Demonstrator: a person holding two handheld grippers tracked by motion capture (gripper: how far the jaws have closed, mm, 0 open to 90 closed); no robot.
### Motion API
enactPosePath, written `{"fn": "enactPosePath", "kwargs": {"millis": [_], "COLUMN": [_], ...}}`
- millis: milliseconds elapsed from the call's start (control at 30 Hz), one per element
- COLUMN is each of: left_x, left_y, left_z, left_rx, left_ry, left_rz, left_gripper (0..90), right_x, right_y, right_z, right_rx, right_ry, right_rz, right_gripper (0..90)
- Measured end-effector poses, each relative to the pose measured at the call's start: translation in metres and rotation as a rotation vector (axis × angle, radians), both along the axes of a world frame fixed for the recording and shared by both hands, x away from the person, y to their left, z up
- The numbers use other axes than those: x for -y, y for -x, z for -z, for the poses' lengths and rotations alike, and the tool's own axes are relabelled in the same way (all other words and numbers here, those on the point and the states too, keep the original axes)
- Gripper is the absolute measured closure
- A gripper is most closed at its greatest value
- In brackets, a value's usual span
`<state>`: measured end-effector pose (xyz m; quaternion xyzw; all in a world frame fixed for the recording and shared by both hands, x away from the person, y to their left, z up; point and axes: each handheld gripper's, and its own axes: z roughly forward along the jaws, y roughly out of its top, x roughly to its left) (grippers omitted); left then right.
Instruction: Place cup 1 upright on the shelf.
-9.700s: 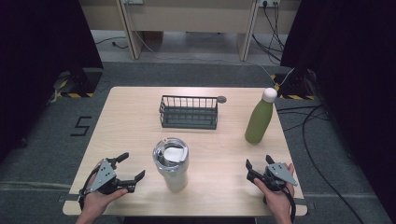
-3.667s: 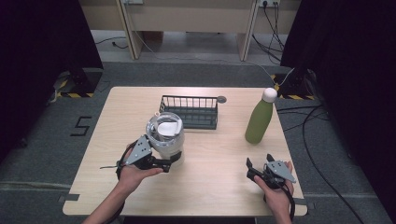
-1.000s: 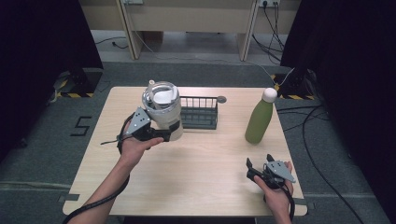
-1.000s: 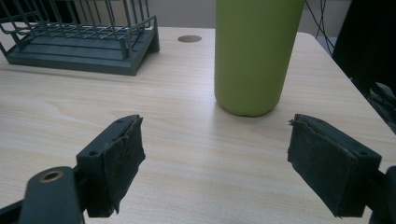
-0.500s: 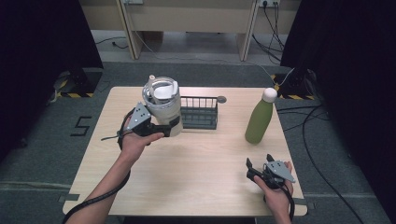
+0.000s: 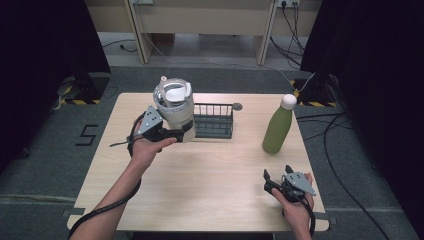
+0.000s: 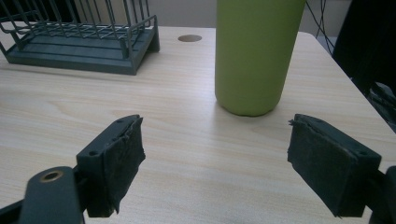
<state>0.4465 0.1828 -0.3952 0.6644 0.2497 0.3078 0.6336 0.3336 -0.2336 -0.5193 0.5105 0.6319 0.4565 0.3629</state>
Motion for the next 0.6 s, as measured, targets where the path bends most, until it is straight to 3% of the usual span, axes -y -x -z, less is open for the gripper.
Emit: {"fn": "enactPosePath", "kwargs": {"millis": [600], "left_x": [0.004], "left_y": [-0.013], "left_z": [-0.003], "left_rx": [-0.001], "left_ry": [-0.004], "left_rz": [-0.013], "left_gripper": [9.6], "right_x": [-0.001], "right_y": [0.000], "right_z": [0.000], "right_rx": [-0.002], "right_ry": [0.000], "right_rz": [0.000], "right_gripper": [18.2]}}
